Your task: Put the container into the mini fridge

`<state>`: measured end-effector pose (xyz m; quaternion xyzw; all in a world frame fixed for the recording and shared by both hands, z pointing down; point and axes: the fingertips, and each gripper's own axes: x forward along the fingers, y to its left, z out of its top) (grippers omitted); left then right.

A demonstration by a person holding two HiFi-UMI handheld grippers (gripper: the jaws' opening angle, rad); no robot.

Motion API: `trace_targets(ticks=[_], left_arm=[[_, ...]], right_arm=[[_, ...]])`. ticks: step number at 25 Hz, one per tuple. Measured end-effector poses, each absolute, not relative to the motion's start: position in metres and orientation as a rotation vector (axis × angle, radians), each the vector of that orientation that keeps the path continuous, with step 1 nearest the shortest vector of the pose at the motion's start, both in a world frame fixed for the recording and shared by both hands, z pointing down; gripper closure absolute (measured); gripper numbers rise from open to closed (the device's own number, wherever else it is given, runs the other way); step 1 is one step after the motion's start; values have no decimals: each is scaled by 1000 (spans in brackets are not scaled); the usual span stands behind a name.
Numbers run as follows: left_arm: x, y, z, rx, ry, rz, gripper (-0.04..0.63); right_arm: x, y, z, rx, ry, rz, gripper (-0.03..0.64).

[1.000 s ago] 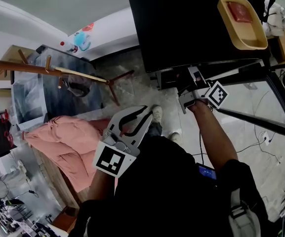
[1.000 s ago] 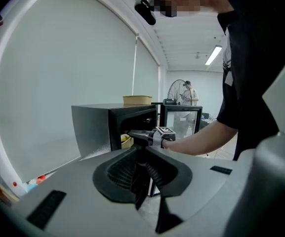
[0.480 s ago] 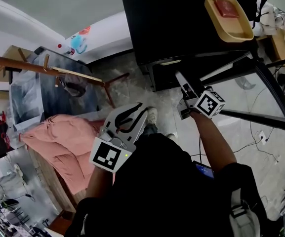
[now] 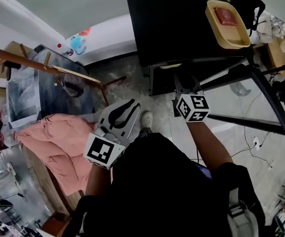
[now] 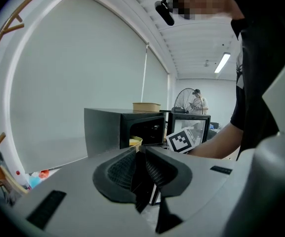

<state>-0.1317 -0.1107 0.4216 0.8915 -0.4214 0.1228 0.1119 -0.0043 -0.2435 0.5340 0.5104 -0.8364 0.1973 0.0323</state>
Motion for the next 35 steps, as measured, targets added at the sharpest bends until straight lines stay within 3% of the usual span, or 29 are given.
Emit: trace_targets(ticks=[23, 35], left_arm=[[-160, -111, 425, 2560, -1328, 421, 526], [-139, -111, 428, 2616, -1306, 361, 526]], right_arm=[[-21, -303, 530, 1618, -2537, 543, 494], [10, -249, 517, 1607, -2528, 486, 492]])
